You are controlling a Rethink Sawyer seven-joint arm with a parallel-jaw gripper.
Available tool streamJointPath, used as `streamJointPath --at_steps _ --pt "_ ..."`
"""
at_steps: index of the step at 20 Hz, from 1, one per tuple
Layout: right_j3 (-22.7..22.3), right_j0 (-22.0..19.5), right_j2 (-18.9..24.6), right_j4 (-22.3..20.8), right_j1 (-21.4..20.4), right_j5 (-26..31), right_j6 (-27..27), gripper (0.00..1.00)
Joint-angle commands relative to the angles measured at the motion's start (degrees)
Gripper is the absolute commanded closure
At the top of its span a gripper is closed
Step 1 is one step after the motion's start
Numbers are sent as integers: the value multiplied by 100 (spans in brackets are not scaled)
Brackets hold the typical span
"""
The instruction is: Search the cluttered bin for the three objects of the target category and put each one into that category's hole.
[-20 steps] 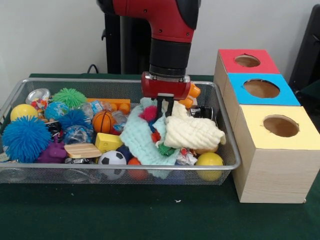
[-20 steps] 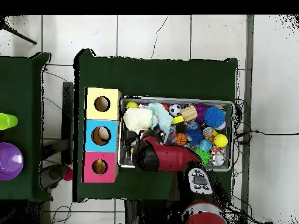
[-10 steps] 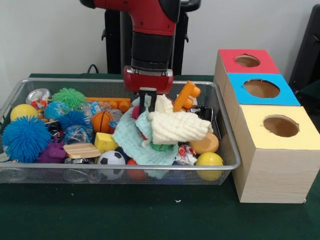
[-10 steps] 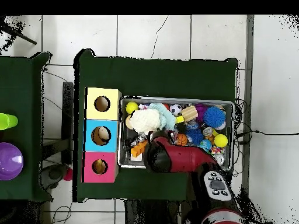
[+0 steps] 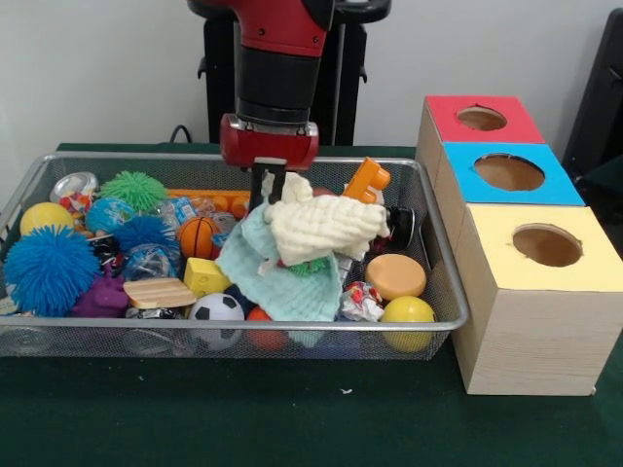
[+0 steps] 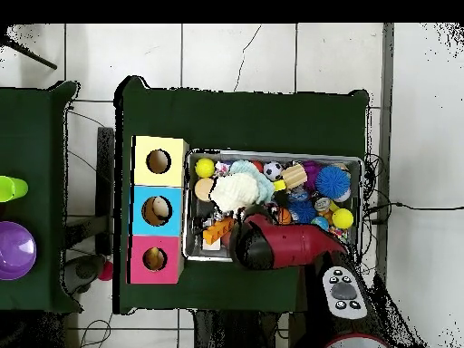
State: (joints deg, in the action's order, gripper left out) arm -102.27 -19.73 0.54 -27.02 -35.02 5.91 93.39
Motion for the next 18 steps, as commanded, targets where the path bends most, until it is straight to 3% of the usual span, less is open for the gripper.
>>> streamJointPath --at_steps 1,6,12,18 --pt "652 -66 221 -684 43 1158 -804 100" --pt "611 -90 297 -713 66 1074 -468 100" --pt "560 -176 343 -875 -158 1160 -662 100" --pt "209 -971 849 -1140 -573 1343 -1364 100"
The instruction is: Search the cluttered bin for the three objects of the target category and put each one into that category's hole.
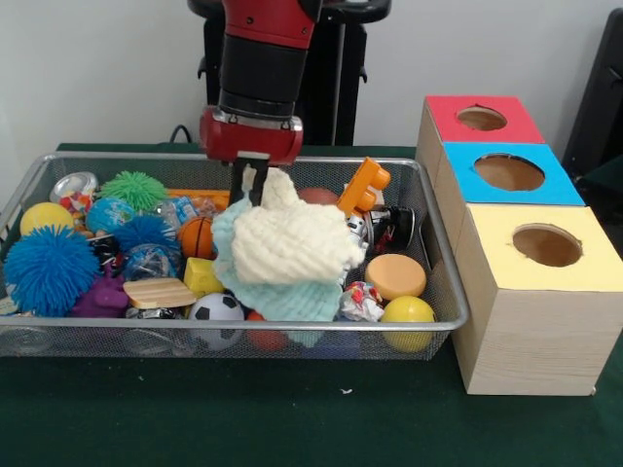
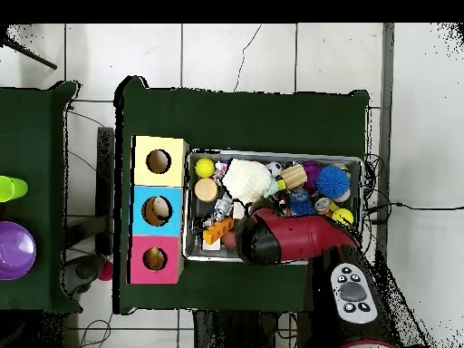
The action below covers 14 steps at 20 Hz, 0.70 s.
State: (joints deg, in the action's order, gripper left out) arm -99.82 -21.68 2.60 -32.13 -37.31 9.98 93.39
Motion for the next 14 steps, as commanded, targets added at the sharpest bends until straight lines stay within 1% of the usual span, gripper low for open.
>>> streamJointPath --at_steps 1,6,11,14 --pt "-57 -887 728 -705 -350 953 -1422 100" --pt "-113 -1399 1132 -983 -398 1057 -1634 100" --pt "-158 -2095 1656 -1161 -416 1172 -1889 100" --pt "-94 -2411 1937 -1259 -397 1322 -2084 100"
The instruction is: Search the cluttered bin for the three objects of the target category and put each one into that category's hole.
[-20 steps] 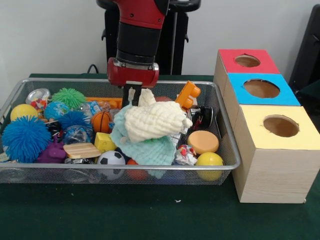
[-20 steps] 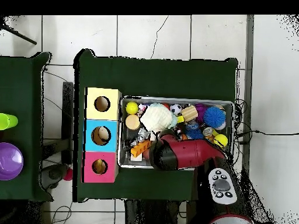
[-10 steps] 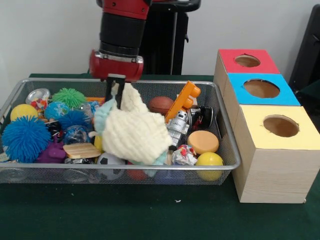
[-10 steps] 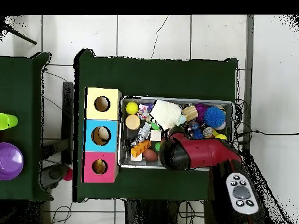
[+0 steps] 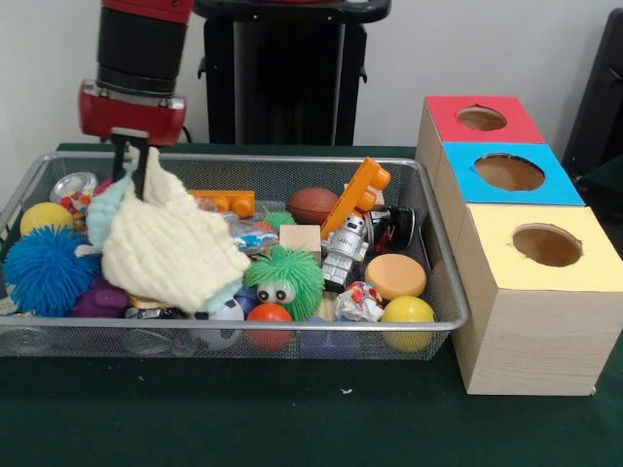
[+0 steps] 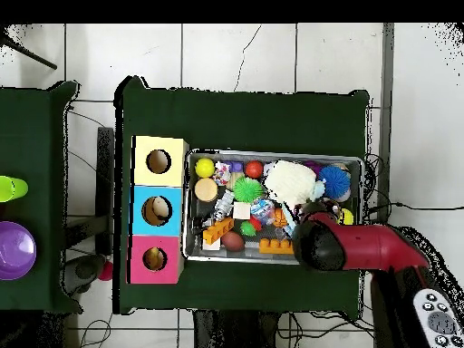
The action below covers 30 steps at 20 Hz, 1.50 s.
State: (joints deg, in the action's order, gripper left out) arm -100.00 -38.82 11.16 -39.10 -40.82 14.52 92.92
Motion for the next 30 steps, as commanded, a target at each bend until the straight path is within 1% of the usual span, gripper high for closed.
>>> streamJointPath --at_steps 1,6,7,9,12,14,17,20,23,26,30 --pt "-52 -761 1140 -589 -40 902 -2040 100" --pt "59 -832 1291 -503 -20 1156 -1723 100" --pt "53 -913 1338 -518 -24 1201 -1776 100" --pt "86 -918 1385 -539 -26 1299 -1785 100" --pt "118 -878 1362 -562 21 1322 -1575 100" --pt "138 -848 1320 -503 56 1378 -1385 100" --pt "91 -895 1318 -258 102 1518 -1078 100" --pt "-12 -998 1361 177 239 1684 -630 100" --pt "23 -980 1458 391 361 1762 -521 100" --pt "26 -1001 1571 724 397 1878 -397 100" --pt "-51 -965 1566 987 469 1855 -202 100"
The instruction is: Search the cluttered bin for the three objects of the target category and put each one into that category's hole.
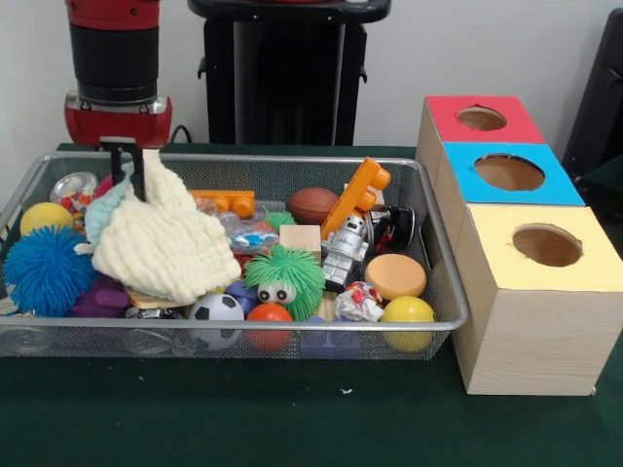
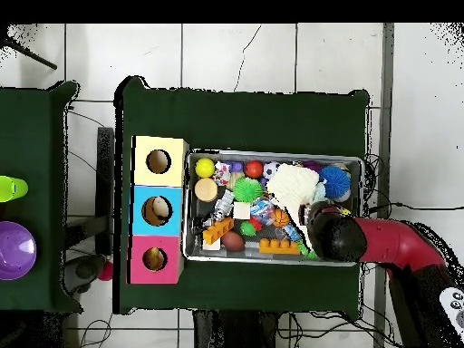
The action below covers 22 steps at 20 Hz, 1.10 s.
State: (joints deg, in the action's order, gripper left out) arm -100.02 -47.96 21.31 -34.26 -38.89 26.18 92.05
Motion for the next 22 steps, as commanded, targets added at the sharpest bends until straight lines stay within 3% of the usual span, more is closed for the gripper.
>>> streamJointPath --at_steps 1,9,16,22 --pt "-83 -54 541 520 266 668 -116 100" --pt "-188 -71 462 684 247 611 -77 100" --pt "-786 -467 913 1542 489 289 425 100" --pt "-967 -500 1011 1795 530 69 481 100"
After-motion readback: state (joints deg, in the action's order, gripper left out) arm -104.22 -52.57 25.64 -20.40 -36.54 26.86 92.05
